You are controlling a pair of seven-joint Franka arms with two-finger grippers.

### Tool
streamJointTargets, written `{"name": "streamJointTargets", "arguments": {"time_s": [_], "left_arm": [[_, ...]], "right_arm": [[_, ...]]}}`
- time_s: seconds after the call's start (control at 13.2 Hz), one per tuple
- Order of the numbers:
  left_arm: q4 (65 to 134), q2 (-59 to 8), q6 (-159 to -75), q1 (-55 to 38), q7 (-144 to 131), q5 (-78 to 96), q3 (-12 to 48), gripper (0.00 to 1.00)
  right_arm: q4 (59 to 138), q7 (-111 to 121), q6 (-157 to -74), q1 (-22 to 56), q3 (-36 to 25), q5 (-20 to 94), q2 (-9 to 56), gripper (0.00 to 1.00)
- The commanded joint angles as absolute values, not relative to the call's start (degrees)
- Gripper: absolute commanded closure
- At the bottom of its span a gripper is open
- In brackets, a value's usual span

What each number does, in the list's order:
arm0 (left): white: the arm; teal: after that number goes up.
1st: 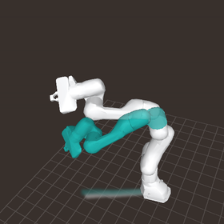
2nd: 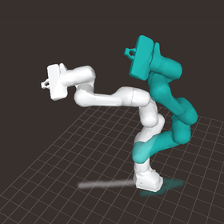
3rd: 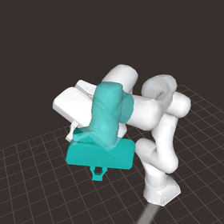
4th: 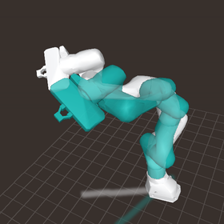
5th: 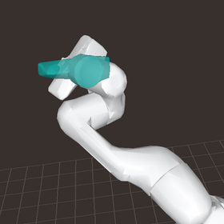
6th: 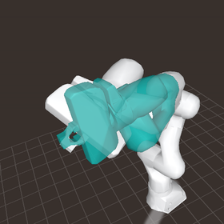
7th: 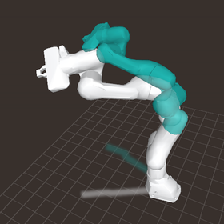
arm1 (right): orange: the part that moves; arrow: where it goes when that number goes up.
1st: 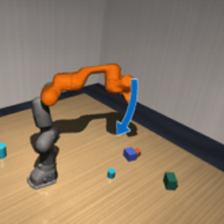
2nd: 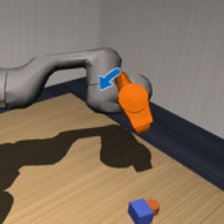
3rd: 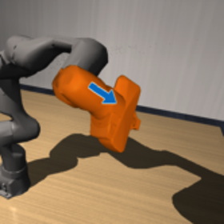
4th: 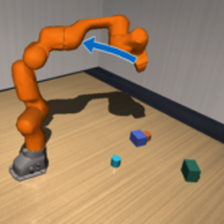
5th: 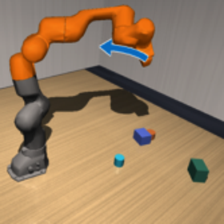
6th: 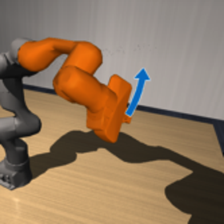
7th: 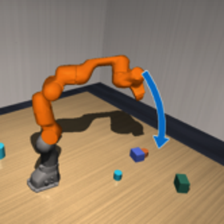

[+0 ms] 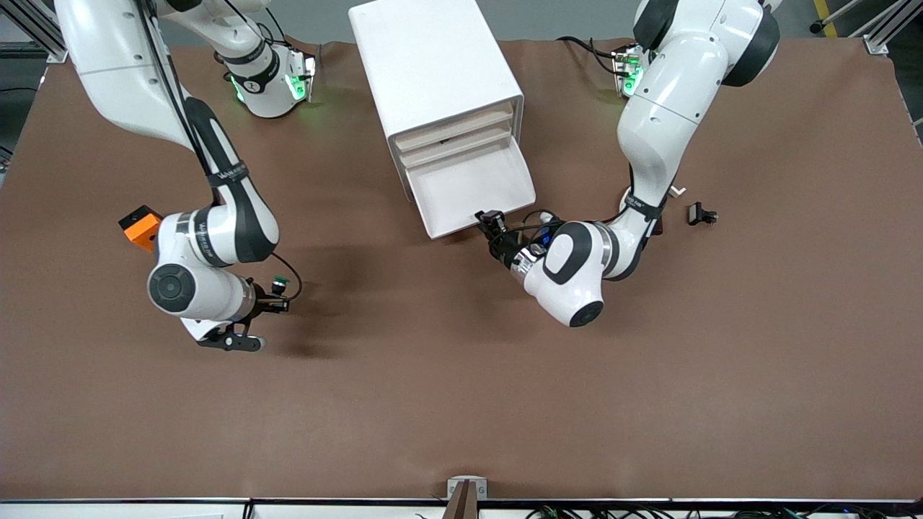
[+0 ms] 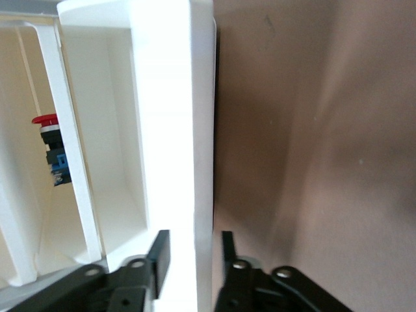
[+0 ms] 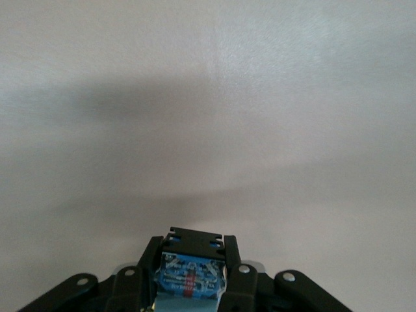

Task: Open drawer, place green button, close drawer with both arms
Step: 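Carry the button over the drawer while the left gripper withdraws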

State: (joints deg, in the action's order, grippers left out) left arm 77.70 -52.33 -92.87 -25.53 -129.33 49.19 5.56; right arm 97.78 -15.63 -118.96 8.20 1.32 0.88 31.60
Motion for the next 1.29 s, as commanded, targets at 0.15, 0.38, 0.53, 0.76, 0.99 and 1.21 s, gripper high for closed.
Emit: {"name": "streamJointTargets", "arguments": {"time_s": [0.15,0.38,0.53,0.76,0.99,1.21], "left_arm": [[73.22,-51.25,-92.46,-22.51,-129.11,48.0,5.45,0.0],[69.36,-49.84,-92.55,-21.71,-125.89,38.88,4.4,0.0],[68.82,-47.65,-92.64,-20.23,-116.95,37.18,3.44,0.0],[68.82,-43.0,-92.55,-16.53,-104.7,36.92,2.64,0.0],[68.91,-36.23,-92.64,-16.35,-101.44,27.97,1.06,0.0],[69.35,-31.21,-92.11,-15.38,-92.84,20.69,0.26,0.0]], "right_arm": [[94.66,-29.31,-107.33,13.07,2.2,1.32,25.06,0.92],[94.48,-44.6,-106.26,18.36,2.11,9.9,23.2,0.92],[93.78,-54.18,-106.43,21.52,2.02,12.56,23.2,0.92],[93.69,-70.0,-106.79,25.13,2.11,12.74,23.29,0.92],[94.04,-85.03,-106.87,29.69,2.02,12.74,23.38,0.93],[94.48,-96.47,-110.2,35.22,2.02,12.83,23.55,0.93]]}}
